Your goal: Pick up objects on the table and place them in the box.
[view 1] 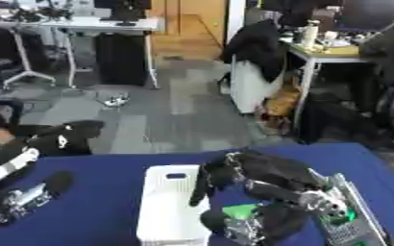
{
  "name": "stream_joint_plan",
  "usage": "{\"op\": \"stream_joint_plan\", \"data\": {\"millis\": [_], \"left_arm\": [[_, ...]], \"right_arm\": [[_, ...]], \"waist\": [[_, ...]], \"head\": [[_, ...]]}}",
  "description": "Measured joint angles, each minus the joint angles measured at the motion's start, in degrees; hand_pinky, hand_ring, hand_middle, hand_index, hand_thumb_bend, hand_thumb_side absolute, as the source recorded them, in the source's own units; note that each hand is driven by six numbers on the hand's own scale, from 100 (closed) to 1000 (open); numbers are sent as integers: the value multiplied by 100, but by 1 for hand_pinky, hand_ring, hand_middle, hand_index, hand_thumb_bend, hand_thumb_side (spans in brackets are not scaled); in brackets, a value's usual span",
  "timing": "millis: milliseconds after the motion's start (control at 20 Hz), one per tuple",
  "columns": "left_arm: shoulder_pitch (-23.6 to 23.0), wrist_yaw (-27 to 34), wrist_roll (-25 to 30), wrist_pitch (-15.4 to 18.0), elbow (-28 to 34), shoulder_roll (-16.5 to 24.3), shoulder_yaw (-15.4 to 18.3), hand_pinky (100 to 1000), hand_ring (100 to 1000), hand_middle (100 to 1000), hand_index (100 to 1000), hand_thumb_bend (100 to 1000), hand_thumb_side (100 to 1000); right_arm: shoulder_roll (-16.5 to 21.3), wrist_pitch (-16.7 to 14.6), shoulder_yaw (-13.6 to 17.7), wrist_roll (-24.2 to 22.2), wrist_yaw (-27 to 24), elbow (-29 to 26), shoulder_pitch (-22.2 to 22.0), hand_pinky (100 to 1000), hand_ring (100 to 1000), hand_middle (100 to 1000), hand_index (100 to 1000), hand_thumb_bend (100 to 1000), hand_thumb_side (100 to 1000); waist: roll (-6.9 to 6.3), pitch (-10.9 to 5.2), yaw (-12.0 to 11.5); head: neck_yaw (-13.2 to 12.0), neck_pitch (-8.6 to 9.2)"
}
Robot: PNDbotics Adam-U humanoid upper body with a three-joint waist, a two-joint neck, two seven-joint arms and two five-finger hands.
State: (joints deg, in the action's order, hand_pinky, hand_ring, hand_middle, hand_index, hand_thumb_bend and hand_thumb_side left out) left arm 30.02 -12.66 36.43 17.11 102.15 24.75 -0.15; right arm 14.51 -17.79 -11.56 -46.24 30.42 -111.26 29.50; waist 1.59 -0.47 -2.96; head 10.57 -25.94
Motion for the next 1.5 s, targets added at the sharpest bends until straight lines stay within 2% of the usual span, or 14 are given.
{"op": "stream_joint_plan", "data": {"millis": [450,500,650,800,850,900,950,1000,1050,1100,1150,1200,1250,1500], "left_arm": [[0,0,-2,-2,0,0,2,857,966,1000,986,124,1000],[-1,0,-3,-3,0,0,2,857,966,1000,986,124,1000],[-3,0,-5,-4,0,0,4,857,966,1000,986,124,1000],[-5,0,-8,-6,0,0,4,857,966,1000,986,124,1000],[-5,0,-8,-6,0,0,4,857,966,1000,986,124,1000],[-5,0,-8,-6,0,0,5,857,966,1000,986,124,1000],[-5,0,-9,-6,0,0,5,857,966,1000,986,124,1000],[-5,0,-13,-10,0,0,7,857,966,1000,986,125,1000],[-5,0,-21,-18,0,0,17,857,966,1000,986,126,1000],[-6,0,-34,-29,0,0,34,857,966,1000,986,126,1000],[-6,-1,-46,-40,0,2,45,857,966,1000,986,126,1000],[-7,-2,-62,-53,0,5,60,857,966,1000,985,126,1000],[-7,-2,-78,-69,0,18,76,856,965,1000,986,126,1000],[-8,-7,-122,-120,-3,50,111,856,965,1000,986,126,1000]], "right_arm": [[-1,18,88,-18,57,-23,-24,470,547,575,694,249,1000],[-6,31,173,-31,74,-69,-24,471,546,575,694,252,1000],[-9,-6,597,6,200,-181,-15,446,548,593,723,352,1000],[-10,-12,933,515,549,-221,-9,448,557,609,743,441,1000],[-10,31,985,749,692,-231,-10,495,581,628,774,506,1000],[-10,89,1015,964,840,-240,-13,495,581,628,774,506,1000],[-11,159,1033,1147,991,-246,-19,501,608,646,794,568,1000],[-13,238,1047,1299,1137,-247,-33,511,618,655,802,586,1000],[-14,321,1063,1426,1271,-247,-46,591,650,670,815,613,1000],[-14,400,1068,1541,1388,-248,-51,591,650,671,814,610,1000],[-14,471,1075,1648,1484,-248,-74,733,701,699,831,640,1000],[-12,534,1084,1750,1563,-248,-103,655,669,674,821,1000,1000],[0,591,1097,1865,1622,-247,-134,785,728,730,849,644,1000],[427,774,1058,2400,1708,162,-218,813,747,755,870,620,1000]], "waist": [[0,0,4],[0,0,12],[-6,0,39],[-6,0,40],[-6,0,40],[-6,0,39],[-6,0,37],[-6,-1,33],[-6,-1,31],[-6,-3,29],[-5,-6,20],[-5,-11,13],[-4,-19,11],[26,-49,0]], "head": [[-2,7],[-4,7],[-30,7],[-56,9],[-57,11],[-57,13],[-58,16],[-60,18],[-79,23],[-112,46],[-149,61],[-193,71],[-236,95],[-354,189]]}}
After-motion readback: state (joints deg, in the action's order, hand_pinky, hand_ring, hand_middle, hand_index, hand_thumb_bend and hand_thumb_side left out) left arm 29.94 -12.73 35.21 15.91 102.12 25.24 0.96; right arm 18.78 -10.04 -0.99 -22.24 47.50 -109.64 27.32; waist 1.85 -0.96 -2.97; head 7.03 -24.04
